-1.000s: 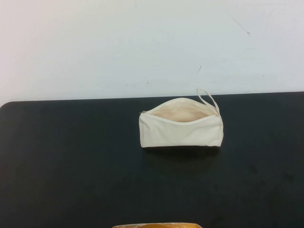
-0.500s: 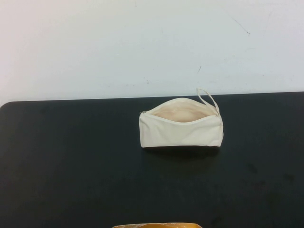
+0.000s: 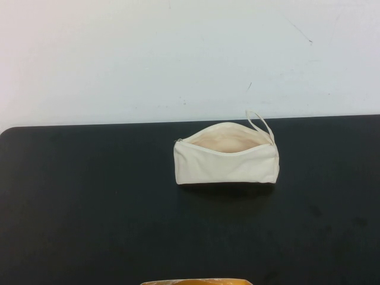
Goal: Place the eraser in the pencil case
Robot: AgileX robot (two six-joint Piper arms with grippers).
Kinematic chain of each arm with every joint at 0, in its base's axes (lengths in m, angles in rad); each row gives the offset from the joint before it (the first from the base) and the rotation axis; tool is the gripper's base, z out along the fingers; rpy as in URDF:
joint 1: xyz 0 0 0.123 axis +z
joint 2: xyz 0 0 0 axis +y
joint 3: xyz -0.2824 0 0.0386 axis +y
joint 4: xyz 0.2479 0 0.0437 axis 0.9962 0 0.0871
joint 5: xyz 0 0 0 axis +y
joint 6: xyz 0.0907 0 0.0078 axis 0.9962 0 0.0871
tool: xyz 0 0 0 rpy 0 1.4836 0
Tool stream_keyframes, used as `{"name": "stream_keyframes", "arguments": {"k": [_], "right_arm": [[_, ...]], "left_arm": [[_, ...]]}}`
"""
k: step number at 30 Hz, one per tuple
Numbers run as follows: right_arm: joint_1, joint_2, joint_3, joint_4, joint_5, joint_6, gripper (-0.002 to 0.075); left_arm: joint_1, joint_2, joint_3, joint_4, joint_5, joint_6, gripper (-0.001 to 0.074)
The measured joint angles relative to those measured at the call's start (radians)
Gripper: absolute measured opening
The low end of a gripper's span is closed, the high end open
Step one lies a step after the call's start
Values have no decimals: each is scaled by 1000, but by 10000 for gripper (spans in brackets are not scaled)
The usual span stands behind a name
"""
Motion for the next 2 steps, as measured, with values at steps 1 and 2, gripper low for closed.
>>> {"name": "stream_keyframes", "arguments": {"k": [1, 2], "right_arm": [[0, 0, 0, 0, 0, 0, -1], [0, 0, 0, 0, 0, 0, -1]], "left_arm": [[0, 0, 0, 0, 0, 0, -1], [0, 0, 0, 0, 0, 0, -1]]}}
